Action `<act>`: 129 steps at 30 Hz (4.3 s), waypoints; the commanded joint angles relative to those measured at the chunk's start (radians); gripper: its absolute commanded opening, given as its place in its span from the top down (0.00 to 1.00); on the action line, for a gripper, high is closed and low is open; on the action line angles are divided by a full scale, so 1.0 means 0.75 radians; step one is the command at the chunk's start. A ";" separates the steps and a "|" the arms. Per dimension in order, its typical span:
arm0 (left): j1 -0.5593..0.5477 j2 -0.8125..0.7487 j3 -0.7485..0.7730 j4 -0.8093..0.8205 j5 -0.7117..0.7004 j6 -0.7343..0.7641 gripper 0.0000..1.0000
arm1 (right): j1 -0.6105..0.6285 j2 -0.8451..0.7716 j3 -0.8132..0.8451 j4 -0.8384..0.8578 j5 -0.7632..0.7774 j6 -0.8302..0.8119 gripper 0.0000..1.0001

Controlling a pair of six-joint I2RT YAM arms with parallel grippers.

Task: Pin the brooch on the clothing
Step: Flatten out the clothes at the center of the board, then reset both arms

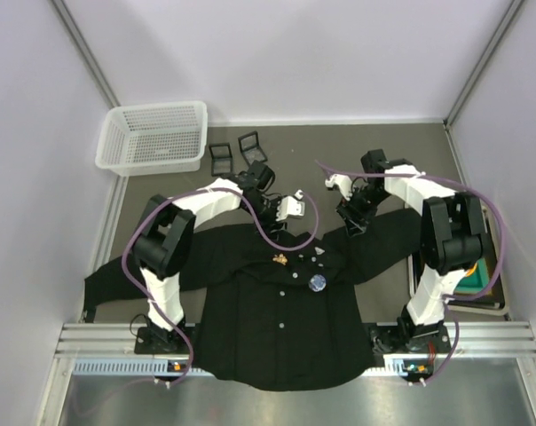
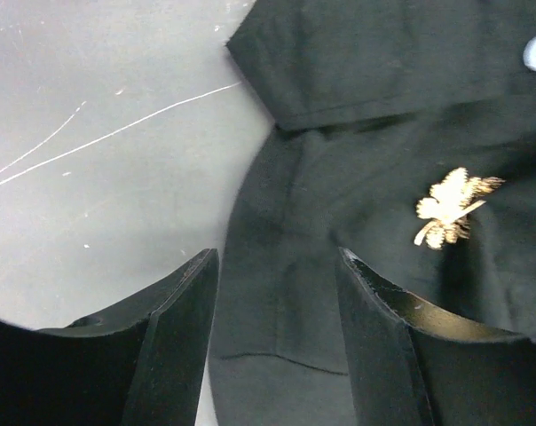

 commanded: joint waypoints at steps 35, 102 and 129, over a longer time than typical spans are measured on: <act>0.482 -0.008 -0.019 0.355 -0.262 -0.302 1.00 | -0.234 -0.050 0.074 0.447 0.269 0.352 1.00; 1.395 0.019 -0.246 -0.186 -0.622 0.137 0.77 | 0.048 -0.408 -0.243 0.006 0.012 0.442 0.19; 0.933 -0.668 0.278 -0.123 -0.376 -0.940 0.01 | -0.024 -1.019 -0.032 0.288 0.147 0.683 0.01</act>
